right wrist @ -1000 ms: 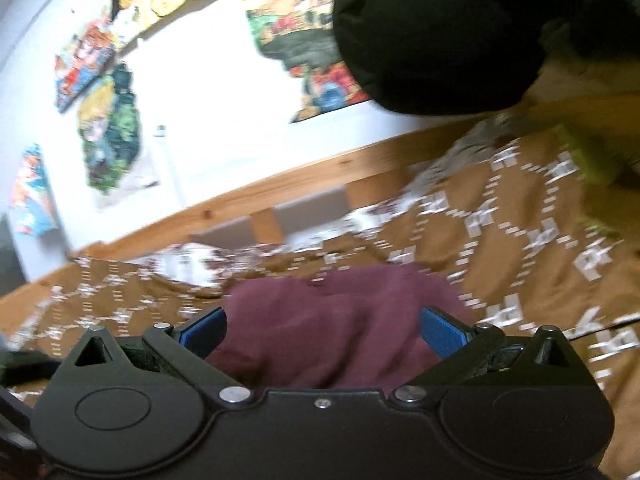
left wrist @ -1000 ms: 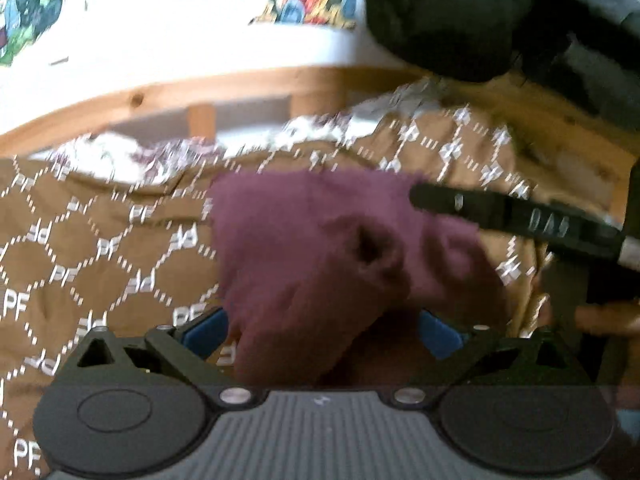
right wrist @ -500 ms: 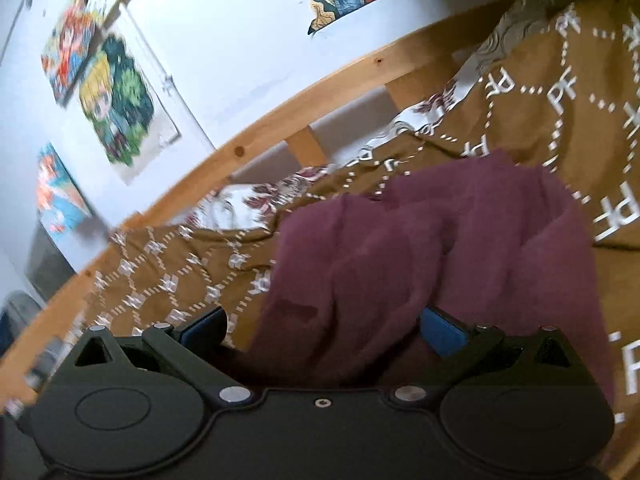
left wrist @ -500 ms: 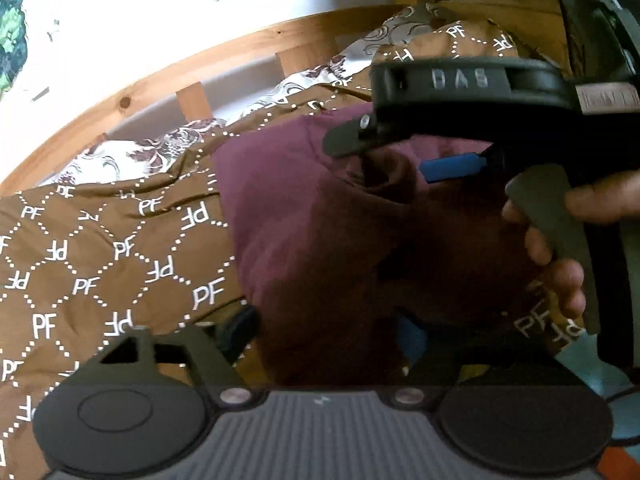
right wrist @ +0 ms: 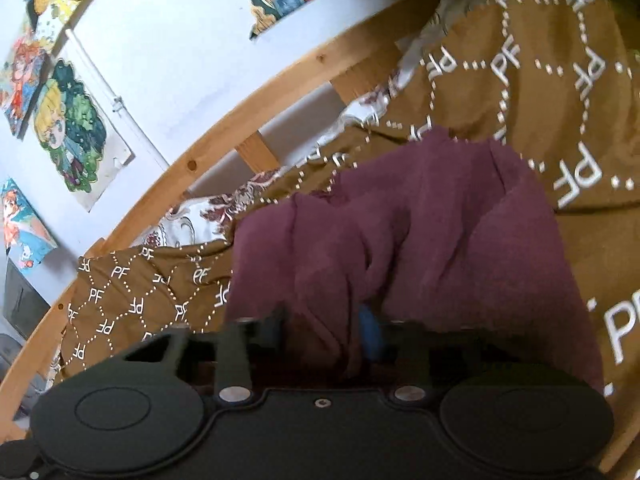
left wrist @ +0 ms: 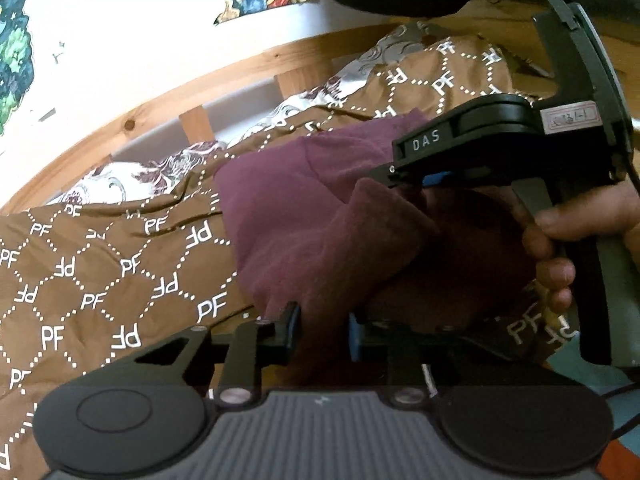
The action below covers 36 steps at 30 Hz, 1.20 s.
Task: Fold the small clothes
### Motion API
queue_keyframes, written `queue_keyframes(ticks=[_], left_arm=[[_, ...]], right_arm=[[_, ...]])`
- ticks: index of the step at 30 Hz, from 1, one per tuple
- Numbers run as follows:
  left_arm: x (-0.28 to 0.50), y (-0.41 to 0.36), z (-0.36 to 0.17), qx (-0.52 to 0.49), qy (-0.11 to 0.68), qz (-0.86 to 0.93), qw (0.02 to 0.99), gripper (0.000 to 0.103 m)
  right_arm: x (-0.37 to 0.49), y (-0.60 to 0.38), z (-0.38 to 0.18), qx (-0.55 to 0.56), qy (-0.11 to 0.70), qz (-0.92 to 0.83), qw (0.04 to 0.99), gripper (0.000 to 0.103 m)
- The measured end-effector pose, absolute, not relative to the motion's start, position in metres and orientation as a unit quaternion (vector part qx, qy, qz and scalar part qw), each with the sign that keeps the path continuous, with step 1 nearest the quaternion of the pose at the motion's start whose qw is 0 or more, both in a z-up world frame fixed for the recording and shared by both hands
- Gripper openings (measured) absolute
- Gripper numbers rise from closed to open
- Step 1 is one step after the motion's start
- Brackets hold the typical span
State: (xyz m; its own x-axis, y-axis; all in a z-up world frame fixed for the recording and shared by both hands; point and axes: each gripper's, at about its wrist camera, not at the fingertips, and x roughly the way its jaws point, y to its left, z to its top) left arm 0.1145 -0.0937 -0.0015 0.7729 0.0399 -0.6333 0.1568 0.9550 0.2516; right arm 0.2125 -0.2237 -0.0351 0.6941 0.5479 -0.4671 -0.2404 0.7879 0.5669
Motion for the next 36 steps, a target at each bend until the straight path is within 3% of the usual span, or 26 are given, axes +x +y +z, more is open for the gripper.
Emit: queue_keyframes(ticks=[13,24,26,28,35,36], left_arm=[[0.112,-0.132,0.013,0.141,0.283,-0.141,0.938,0.022],[0.115,-0.140,0.000,0.137,0.298,-0.170,0.929,0.023],[0.117,-0.136,0.001,0.118,0.304,-0.175,0.929,0.027],[0.119,-0.128,0.006,0.092,0.310,-0.183,0.928,0.040],[0.112,-0.098,0.016,-0.001,0.310,-0.206,0.928,0.064],[0.111,-0.094,0.017,-0.012,0.308,-0.205,0.929,0.071]], right_arm=[[0.196,-0.246,0.014,0.119,0.209,0.197,0.951,0.014],[0.191,-0.289,0.006,0.143,0.243,0.136,0.950,0.012],[0.189,-0.291,0.003,0.141,0.250,0.131,0.949,0.012],[0.190,-0.290,0.001,0.134,0.257,0.127,0.949,0.012],[0.184,-0.292,-0.008,0.117,0.278,0.108,0.947,0.012],[0.182,-0.291,-0.008,0.112,0.280,0.105,0.948,0.012]])
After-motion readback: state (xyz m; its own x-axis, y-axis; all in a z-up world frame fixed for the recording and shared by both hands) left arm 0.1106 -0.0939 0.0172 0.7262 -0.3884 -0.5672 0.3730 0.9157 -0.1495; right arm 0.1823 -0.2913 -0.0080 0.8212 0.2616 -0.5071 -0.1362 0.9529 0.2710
